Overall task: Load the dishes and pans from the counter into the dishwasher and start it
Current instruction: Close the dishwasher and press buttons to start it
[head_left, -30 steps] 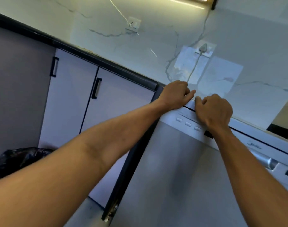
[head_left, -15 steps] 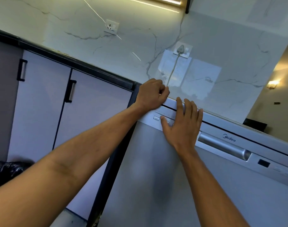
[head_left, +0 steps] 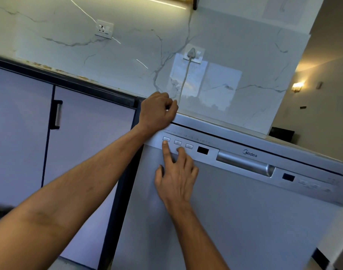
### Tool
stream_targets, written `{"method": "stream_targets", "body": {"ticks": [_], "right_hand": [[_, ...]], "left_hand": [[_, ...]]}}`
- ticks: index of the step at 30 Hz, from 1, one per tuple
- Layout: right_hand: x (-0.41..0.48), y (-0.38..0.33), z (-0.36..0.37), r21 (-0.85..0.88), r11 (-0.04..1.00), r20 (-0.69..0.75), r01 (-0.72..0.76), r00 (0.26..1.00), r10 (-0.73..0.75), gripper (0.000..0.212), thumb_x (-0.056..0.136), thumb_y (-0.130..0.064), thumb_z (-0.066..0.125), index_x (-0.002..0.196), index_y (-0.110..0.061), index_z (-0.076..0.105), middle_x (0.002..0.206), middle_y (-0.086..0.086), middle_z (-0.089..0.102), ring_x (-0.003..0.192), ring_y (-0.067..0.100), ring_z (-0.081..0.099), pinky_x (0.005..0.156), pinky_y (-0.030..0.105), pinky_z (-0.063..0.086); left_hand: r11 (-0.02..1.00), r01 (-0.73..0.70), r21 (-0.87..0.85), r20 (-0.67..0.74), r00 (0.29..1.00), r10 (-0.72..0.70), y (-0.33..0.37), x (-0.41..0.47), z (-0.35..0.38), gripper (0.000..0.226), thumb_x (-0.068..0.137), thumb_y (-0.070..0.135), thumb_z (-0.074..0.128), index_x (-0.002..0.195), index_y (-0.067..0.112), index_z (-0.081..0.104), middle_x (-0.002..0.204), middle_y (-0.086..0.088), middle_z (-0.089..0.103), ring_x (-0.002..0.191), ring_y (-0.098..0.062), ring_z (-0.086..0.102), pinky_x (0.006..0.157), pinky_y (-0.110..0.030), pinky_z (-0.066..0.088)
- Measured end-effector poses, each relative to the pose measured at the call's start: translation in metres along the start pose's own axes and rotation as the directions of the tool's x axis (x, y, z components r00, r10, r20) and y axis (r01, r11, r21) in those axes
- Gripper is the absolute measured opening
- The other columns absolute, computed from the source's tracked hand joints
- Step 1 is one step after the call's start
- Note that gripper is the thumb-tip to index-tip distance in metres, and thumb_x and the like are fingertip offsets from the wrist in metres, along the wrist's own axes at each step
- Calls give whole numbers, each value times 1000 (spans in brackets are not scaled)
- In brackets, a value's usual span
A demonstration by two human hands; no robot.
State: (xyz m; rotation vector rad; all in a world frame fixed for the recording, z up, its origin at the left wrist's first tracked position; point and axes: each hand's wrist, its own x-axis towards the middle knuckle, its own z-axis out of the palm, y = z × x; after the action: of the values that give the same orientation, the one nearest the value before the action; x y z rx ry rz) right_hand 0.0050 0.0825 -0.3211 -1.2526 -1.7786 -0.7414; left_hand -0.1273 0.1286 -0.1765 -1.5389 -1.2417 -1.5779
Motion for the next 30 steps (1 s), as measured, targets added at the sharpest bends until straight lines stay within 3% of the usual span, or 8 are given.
{"method": "stream_targets", "body": {"ticks": [10,22,30], "right_hand": [[6,-9,-3,32,998,90,-61,994,58,77,86,-41,60,155,-33,28,120,14,52,105,29,51,80,46,49],[8,-15,-10,41,994,148,-103,984,96,79,85,-35,57,156,-35,22,126,13,49,110,29,49,79,45,49],[-4,-11,-3,51,994,166,-101,982,91,94,82,-40,63,158,-37,8,129,12,44,106,28,47,77,43,50]], "left_hand": [[999,45,10,26,999,-46,3,-1,-4,42,92,30,55,53,20,44,57,9,40,60,-11,40,51,-23,18],[996,86,24,41,995,-87,4,-1,-2,44,94,34,50,57,12,56,59,4,48,61,-14,44,57,-27,25],[996,80,32,33,996,-81,5,-2,-4,42,93,33,51,55,16,48,58,6,45,61,-13,43,56,-27,21]]}}
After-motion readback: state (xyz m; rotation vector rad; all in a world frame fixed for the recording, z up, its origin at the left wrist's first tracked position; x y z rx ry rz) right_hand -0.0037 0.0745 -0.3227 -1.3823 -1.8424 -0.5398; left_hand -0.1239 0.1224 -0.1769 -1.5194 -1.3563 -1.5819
